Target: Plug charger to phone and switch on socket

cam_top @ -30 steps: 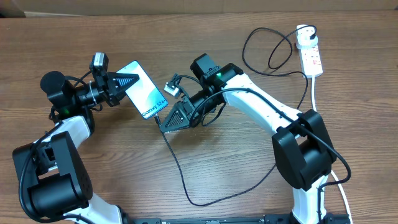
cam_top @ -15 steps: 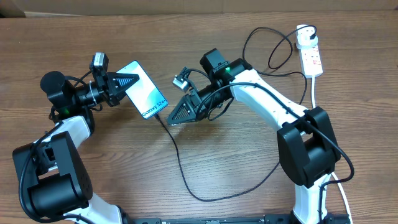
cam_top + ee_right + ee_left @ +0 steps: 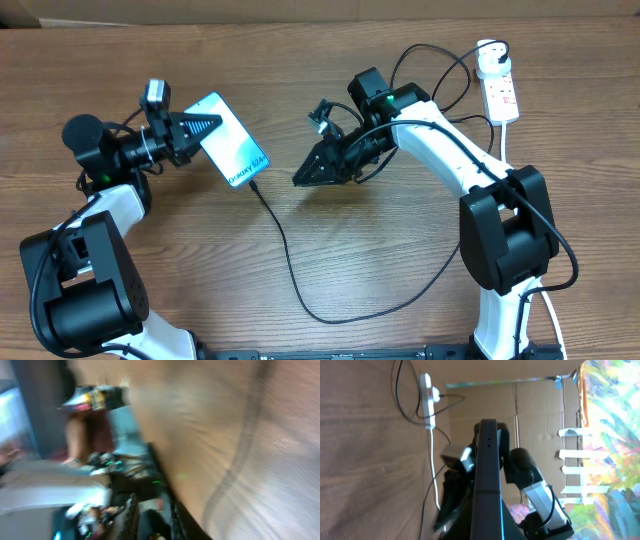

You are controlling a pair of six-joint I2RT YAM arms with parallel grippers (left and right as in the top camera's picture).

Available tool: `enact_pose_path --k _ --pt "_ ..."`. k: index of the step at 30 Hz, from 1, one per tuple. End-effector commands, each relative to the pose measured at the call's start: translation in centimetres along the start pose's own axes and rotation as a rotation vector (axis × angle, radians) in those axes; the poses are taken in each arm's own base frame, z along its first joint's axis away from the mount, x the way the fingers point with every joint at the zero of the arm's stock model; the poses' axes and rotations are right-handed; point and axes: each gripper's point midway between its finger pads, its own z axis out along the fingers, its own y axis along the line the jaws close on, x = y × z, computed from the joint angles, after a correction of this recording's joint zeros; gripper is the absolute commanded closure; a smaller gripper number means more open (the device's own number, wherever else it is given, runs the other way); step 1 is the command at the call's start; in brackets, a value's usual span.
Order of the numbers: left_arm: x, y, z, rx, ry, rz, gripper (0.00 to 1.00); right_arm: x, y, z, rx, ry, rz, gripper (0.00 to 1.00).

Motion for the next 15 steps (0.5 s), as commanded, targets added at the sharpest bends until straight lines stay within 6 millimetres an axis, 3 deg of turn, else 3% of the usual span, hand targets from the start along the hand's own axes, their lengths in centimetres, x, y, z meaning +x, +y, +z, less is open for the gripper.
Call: enact_pose_path --k 1,7,15 --pt "-2.7 -2.7 -0.2 0.003 -0.051 0.097 0.96 0.5 -3.9 0.7 0.224 0.029 0.006 0.72" --pt "-5.0 -6.1 -0.3 0.009 -0.083 0.208 0.96 0.6 -5.9 1.7 0.407 0.041 -0.006 0.66" --pt "-6.8 -3.5 -1.1 -0.018 -0.183 -0.039 0.96 -1.1 -8.0 2.6 0.664 -0.030 -0.046 0.55"
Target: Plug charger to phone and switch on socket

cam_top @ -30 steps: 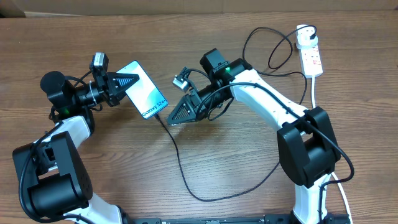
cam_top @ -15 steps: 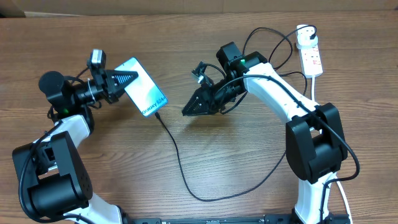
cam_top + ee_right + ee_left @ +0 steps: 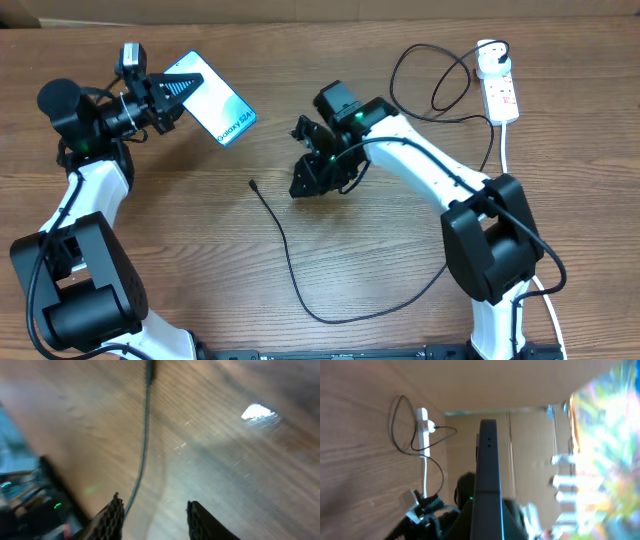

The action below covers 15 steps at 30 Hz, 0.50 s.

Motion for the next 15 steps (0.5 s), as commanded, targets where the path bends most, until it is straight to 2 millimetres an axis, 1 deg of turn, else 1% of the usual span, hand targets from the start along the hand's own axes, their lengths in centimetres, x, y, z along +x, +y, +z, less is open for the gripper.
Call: enact_pose_path --k 1,4,9,11,15 --pt "-1.2 -0.3 -0.4 -0.003 -0.050 0.012 0.96 -0.5 -2.3 1.0 0.181 -0.027 0.016 0.54" --pt "-1.2 -0.2 -0.4 -0.003 -0.050 0.011 0.96 -1.3 -2.1 1.4 0.235 -0.060 -0.025 0.51" --pt "-1.2 -0.2 -0.4 -0.003 -0.051 0.007 0.96 -2.1 -0.8 2.2 0.266 -0.100 -0.089 0.48" --pt "-1.2 -0.2 -0.4 -0.004 -0.051 0.003 0.96 -2.2 -0.4 2.6 0.279 -0.106 -0.109 0.47" --pt "-1.2 -0.2 -0.4 -0.005 -0.051 0.001 0.96 -1.7 0.7 3.4 0.292 -0.094 -0.141 0.47"
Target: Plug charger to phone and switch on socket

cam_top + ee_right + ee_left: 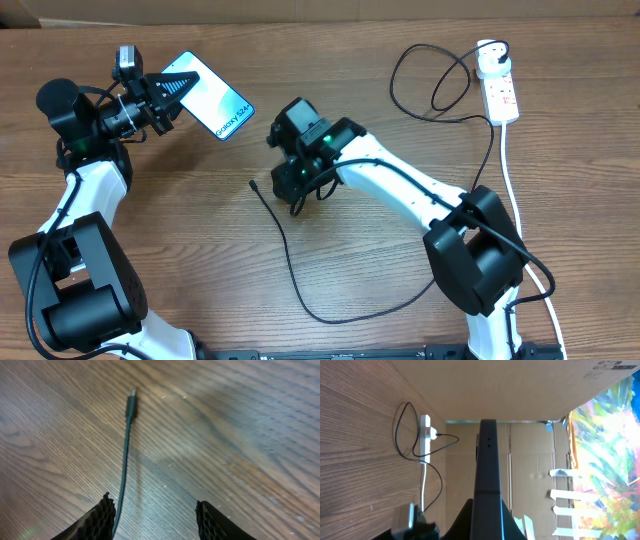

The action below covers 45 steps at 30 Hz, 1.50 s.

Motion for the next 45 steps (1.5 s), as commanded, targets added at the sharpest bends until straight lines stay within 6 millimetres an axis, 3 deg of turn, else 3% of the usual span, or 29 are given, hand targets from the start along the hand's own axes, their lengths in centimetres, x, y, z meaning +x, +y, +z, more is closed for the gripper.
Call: enact_pose_path --k 1,6,13,20,34,38,45 --pt "-0.5 -0.5 -0.2 0.003 -0.012 0.027 0.96 0.6 0.4 1.1 0.040 0.017 -0.021 0.47" --pt "-0.8 -0.5 -0.3 0.001 -0.030 0.023 0.96 1.4 1.4 2.2 0.043 0.045 -0.021 0.46" --pt "-1.3 -0.4 -0.8 -0.001 -0.056 0.023 0.96 2.4 1.1 3.5 0.047 0.090 0.036 0.46" --pt "-1.6 0.9 -1.5 -0.025 -0.069 -0.016 0.96 3.3 2.3 4.0 0.035 0.116 0.015 0.46" --pt "-1.4 1.0 -1.5 -0.026 -0.056 -0.007 0.96 2.2 2.0 5.7 0.071 0.069 -0.012 0.46" --pt "-1.3 1.0 -1.5 -0.026 -0.053 -0.008 0.96 2.8 1.7 6.9 0.075 0.093 -0.033 0.46" --pt "-1.3 1.0 -1.5 -0.026 -0.053 -0.007 0.96 3.7 0.5 6.9 0.110 0.133 -0.024 0.70"
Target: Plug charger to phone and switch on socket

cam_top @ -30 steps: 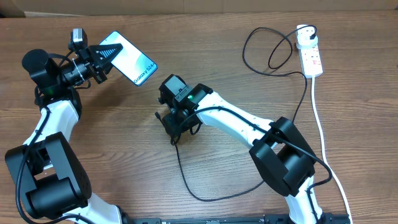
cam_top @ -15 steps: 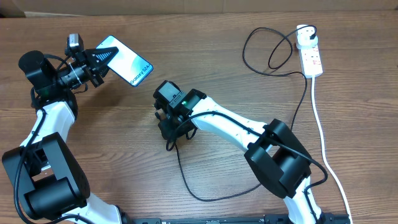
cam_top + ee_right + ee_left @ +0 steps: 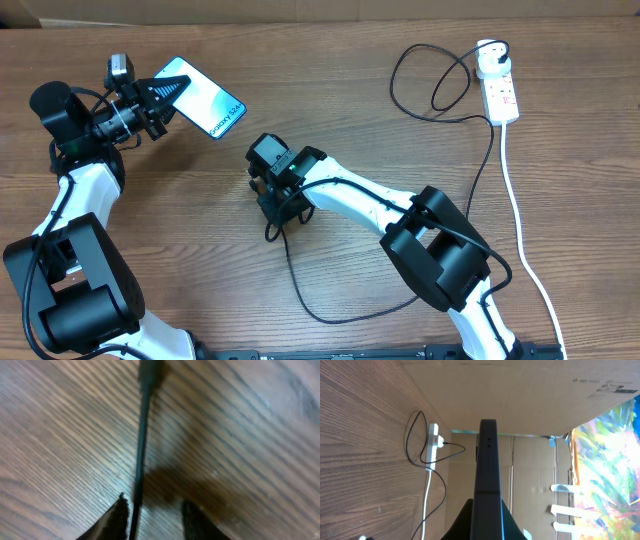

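Note:
My left gripper [image 3: 160, 103] is shut on the phone [image 3: 200, 97], holding it lifted at the far left; in the left wrist view the phone [image 3: 487, 475] shows edge-on between the fingers. The black charger cable [image 3: 290, 270] lies on the table. My right gripper [image 3: 272, 217] is low over its free plug end, open, with the cable [image 3: 142, 455] running between the fingertips close to the left finger [image 3: 116, 519]. The white socket strip [image 3: 498, 82] lies at the far right with the charger plugged in.
The wooden table [image 3: 150, 250] carries the cable's loop [image 3: 435, 80] near the strip and the strip's white lead [image 3: 515, 220] down the right side. A cardboard wall [image 3: 485, 390] stands behind the table.
My right gripper has moved left and down onto the cable's free end; its fingers now straddle the cable, narrower than before. The left gripper with the phone shifted slightly left.
At first the phone, held by my left gripper, was near the cable's tip and my right gripper was off to the right. The phone was then further back and left, apart from the cable. My right gripper stood nearer the plug at each moment, now straddling it.

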You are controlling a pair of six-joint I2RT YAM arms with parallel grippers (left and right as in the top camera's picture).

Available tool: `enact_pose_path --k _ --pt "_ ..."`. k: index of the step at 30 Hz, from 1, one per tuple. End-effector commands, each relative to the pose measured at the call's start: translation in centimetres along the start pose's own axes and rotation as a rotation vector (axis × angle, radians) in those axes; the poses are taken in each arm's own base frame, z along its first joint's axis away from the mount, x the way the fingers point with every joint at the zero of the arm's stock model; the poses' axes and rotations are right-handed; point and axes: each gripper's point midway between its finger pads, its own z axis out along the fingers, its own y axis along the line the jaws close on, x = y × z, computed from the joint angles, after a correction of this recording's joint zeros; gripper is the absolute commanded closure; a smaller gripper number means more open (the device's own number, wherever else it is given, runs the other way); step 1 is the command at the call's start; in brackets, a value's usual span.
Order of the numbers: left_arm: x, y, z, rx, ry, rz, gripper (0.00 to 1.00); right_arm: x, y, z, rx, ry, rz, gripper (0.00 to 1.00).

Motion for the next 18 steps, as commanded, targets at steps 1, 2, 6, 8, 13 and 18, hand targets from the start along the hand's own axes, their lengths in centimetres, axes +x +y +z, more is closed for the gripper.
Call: enact_pose_path --k 1,2,6,8,13,18 --pt "-0.1 -0.6 -0.1 0.006 0.011 0.044 0.96 0.8 -1.4 0.9 0.032 0.039 0.020 0.72" --pt "-0.1 -0.6 -0.1 0.006 0.011 0.044 0.96 1.1 -1.8 0.8 0.037 0.051 0.031 0.75" --pt "-0.1 -0.6 -0.1 0.006 0.011 0.054 0.96 2.5 -4.4 0.2 0.059 0.118 0.104 0.85" --pt "-0.1 -0.6 -0.1 0.007 0.012 0.061 0.96 3.1 -5.5 -0.1 0.068 0.146 0.135 0.86" --pt "-0.1 -0.6 -0.1 0.007 0.012 0.061 0.96 3.6 -7.8 -0.7 0.079 0.173 0.193 0.77" --pt "-0.1 -0.6 -0.1 0.007 0.012 0.061 0.96 2.2 -8.5 -1.2 0.073 0.124 0.201 0.59"
